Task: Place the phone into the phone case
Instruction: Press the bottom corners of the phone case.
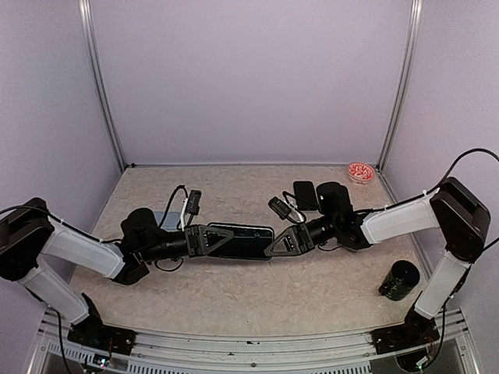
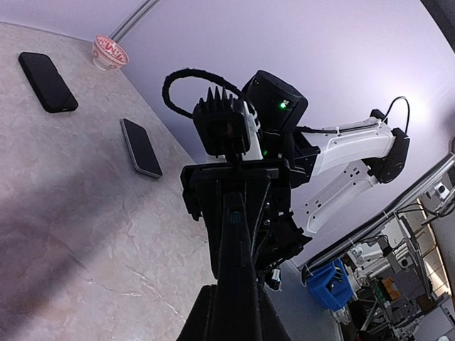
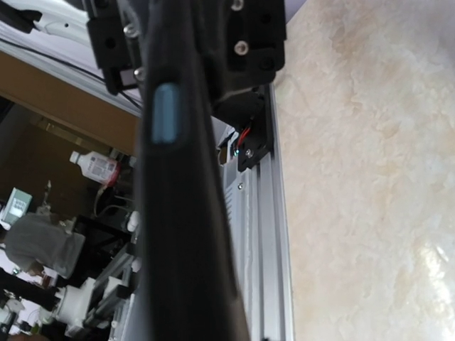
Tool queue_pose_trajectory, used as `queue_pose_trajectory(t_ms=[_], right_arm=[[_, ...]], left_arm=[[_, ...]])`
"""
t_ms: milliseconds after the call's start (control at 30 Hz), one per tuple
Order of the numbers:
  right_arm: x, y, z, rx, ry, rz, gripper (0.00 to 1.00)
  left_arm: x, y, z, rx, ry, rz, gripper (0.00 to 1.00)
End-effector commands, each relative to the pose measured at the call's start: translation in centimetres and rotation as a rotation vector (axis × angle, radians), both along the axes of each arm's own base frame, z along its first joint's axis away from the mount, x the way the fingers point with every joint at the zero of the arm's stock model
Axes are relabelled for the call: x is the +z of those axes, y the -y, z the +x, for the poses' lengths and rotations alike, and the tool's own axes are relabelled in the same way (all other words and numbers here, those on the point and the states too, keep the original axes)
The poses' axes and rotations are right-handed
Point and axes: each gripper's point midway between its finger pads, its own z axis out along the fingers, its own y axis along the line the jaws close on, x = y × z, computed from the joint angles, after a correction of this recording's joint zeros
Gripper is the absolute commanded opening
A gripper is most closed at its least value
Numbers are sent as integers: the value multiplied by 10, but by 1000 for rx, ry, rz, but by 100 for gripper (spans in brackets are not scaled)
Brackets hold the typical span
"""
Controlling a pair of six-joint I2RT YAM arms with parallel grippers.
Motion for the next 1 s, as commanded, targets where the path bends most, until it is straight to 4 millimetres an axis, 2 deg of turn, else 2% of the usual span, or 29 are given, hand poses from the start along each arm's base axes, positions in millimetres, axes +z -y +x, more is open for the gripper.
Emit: queue_pose_trajectory(t_ms=[0,133,167,333,467,500,633,733,767,900,967], right_arm=[[2,-4,-12,55,4,18,12],[1,-5,-10,45,20,10,0],[1,-6,-10,44,25,6,0],[-2,-6,-2,3,68,-37,0],[0,-6,2,-19,110,-55,0],[0,-6,3,-24,115,-62,0],[-2,-6,4,-29,123,-74,0],[-2,-6,5,-34,128,-78,0],[-3,-6,5,-36,128,-80,1],[-4,-5,10,-57,154,-109,27],[-4,-3,13,-68,178,-128,33]], left_arm=[[32,-9,7,70,93,-84,0],[30,-8,9,73,89,-74,0],[30,-8,9,73,86,-70,0],[24,-4,11,66,69,-50,21],[21,-1,12,54,60,-39,25],[20,-1,12,49,59,-36,24],[18,2,11,33,54,-31,1],[18,2,10,29,52,-32,0],[19,3,10,26,53,-33,0],[18,4,8,12,57,-26,0],[18,6,7,-4,58,-16,0]])
